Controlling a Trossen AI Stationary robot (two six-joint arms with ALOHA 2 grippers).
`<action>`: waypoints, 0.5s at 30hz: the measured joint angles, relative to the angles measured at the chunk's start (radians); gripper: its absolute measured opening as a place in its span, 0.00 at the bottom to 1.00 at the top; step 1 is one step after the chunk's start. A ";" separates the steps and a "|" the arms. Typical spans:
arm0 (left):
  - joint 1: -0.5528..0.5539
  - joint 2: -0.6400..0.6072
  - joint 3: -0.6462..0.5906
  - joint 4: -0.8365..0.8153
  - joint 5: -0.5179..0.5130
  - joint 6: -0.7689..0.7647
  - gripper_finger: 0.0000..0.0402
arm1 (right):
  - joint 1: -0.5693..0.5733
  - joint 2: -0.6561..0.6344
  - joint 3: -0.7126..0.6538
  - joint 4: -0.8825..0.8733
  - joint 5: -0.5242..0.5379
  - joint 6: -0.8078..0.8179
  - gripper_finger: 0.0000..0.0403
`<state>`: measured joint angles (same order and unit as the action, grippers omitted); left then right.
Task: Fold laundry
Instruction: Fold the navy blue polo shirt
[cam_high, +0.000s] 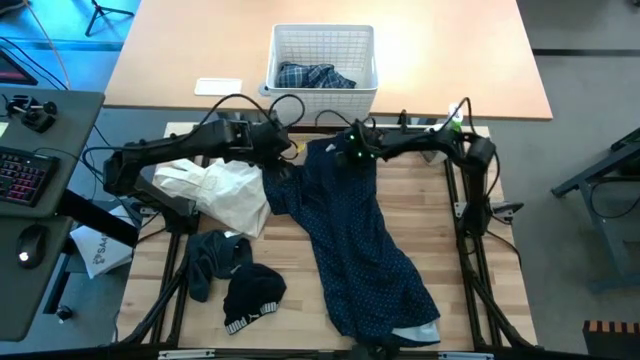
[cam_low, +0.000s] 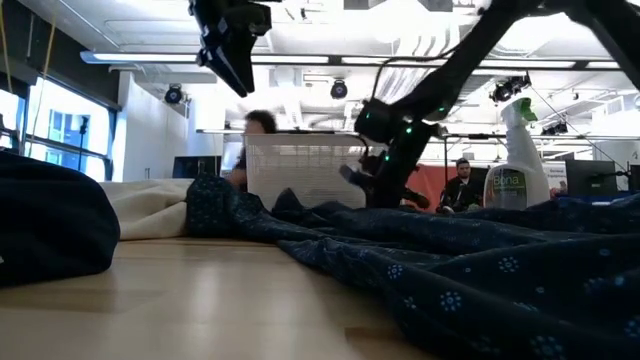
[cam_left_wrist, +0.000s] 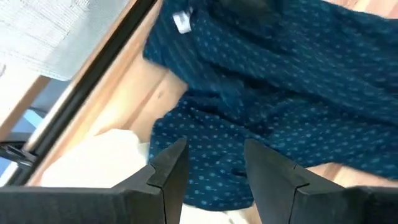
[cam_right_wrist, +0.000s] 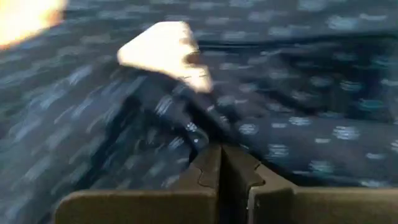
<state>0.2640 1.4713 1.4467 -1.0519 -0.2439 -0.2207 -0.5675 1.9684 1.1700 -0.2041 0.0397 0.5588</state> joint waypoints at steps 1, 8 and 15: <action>-0.010 0.000 0.000 0.000 0.000 -0.019 0.36 | -0.012 0.013 0.036 -0.053 0.052 0.001 0.00; -0.069 0.000 0.000 -0.018 -0.006 -0.164 0.36 | -0.080 -0.028 0.142 -0.268 0.240 -0.153 0.00; -0.104 0.000 0.000 -0.129 -0.090 -0.374 0.36 | -0.114 -0.175 0.136 -0.305 0.263 -0.295 0.00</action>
<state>0.1604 1.4712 1.4467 -1.1811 -0.3341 -0.5946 -0.6818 1.7935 1.3060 -0.5086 0.3025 0.2635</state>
